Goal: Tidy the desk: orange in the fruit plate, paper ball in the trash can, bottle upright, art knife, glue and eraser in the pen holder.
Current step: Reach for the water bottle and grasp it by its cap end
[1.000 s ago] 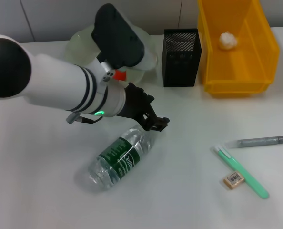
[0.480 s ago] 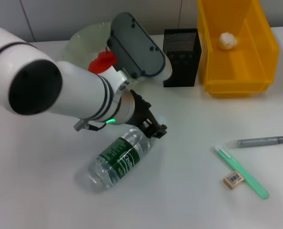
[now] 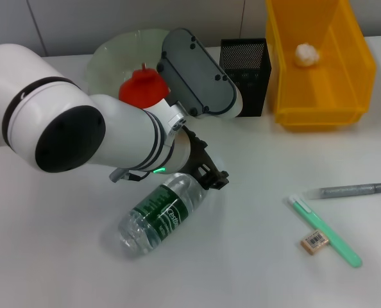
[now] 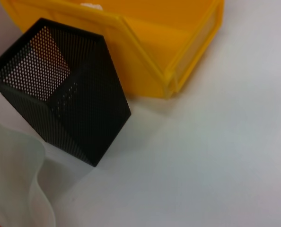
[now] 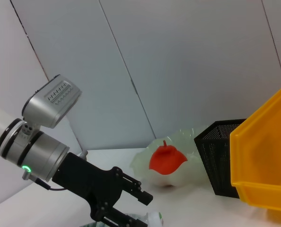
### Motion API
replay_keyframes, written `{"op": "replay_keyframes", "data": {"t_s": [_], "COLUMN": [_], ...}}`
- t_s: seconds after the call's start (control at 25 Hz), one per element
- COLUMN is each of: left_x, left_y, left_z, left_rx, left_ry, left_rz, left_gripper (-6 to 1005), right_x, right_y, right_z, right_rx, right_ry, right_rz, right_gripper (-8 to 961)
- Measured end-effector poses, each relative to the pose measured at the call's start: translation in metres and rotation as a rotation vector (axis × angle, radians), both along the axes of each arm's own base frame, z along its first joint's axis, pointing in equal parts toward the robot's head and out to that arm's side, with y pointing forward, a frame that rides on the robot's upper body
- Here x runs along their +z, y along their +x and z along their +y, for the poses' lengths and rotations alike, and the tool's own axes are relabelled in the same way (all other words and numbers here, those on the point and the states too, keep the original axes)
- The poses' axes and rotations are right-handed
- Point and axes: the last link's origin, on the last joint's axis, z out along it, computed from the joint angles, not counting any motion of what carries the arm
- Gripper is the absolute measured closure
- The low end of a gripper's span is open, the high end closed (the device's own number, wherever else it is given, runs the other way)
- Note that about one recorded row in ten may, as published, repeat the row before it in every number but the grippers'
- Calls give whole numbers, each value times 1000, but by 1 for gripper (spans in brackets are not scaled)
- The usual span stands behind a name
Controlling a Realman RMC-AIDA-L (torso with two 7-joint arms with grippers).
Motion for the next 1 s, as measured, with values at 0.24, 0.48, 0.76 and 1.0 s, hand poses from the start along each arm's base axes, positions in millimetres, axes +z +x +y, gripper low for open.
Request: {"op": "replay_keyframes", "data": {"t_s": [0.24, 0.48, 0.76, 1.0], "left_x": [-7, -8, -10, -14], "left_y": [-3, -7, -13, -14], "left_z": [5, 9, 11, 8], "left_rx": [-18, -14, -11, -23], "left_ry": [4, 7, 9, 5], "left_rz": [16, 34, 47, 48], "left_gripper": [330, 330, 329, 329], "right_x": [-1, 0, 1, 0], "right_y": [0, 1, 0, 0], "right_z": [-1, -3, -2, -1], "right_rx": [-2, -7, -7, -5], "right_ry": [2, 13, 25, 25], "right_rz": [5, 11, 15, 17], "right_gripper": [507, 508, 509, 510]}}
